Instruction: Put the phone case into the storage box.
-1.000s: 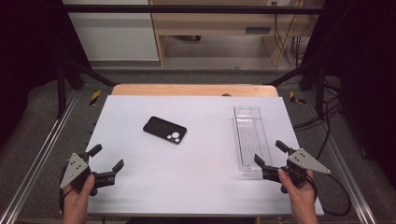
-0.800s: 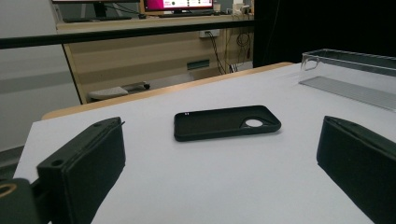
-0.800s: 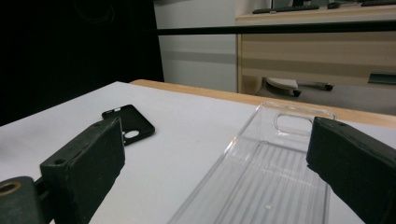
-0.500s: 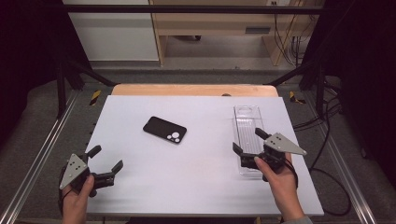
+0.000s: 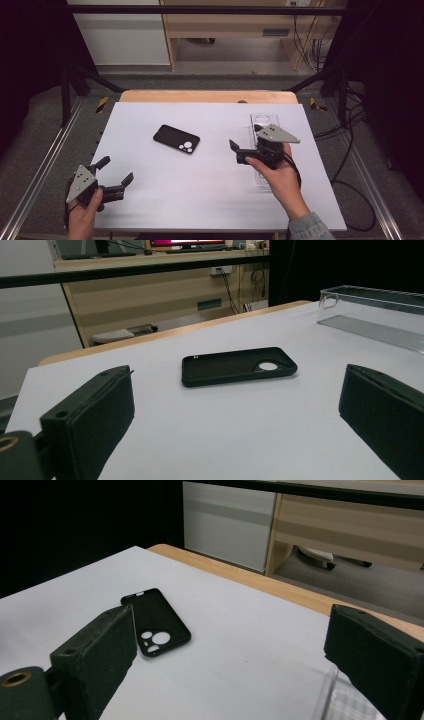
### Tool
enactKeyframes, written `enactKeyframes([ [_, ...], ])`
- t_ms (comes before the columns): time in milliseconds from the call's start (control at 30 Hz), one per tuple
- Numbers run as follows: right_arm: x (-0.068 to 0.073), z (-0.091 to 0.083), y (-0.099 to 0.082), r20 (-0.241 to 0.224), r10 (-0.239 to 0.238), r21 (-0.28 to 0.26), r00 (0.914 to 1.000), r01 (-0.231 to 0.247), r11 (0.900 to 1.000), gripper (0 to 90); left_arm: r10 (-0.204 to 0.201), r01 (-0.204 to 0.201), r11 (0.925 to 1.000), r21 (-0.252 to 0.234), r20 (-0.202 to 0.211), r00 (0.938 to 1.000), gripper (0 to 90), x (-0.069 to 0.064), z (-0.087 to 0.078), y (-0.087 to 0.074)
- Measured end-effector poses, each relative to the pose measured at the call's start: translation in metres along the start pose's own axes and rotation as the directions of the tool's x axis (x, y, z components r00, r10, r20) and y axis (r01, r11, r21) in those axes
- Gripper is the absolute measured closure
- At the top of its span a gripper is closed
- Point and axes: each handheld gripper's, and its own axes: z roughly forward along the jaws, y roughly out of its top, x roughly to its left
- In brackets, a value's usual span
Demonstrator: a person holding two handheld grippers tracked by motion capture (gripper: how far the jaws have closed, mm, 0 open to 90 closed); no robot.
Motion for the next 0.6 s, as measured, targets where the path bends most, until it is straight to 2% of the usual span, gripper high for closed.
enactKeyframes([
  [200, 0.023, 0.030, 0.014, -0.056, -0.076, 0.058, 0.9955, 0.079, 0.9952, 6.7, 0.001, -0.001, 1.0000, 0.000, 0.004, 1.0000, 1.7, -0.001, 0.000, 0.000],
  [300, 0.029, 0.038, 0.016, -0.075, -0.078, 0.067, 0.9941, 0.083, 0.9942, 6.6, 0.001, -0.001, 1.0000, 0.002, 0.004, 1.0000, 1.7, -0.001, 0.000, 0.000],
  [333, 0.033, 0.047, 0.017, -0.088, -0.079, 0.080, 0.9930, 0.086, 0.9931, 6.7, 0.001, -0.001, 1.0000, 0.001, 0.004, 1.0000, 1.7, -0.001, 0.000, 0.000],
  [600, 0.040, 0.072, 0.011, -0.099, -0.072, 0.112, 0.9924, 0.083, 0.9902, 7.0, 0.001, -0.001, 1.0000, 0.000, 0.006, 1.0000, 1.7, -0.001, 0.000, 0.000],
])
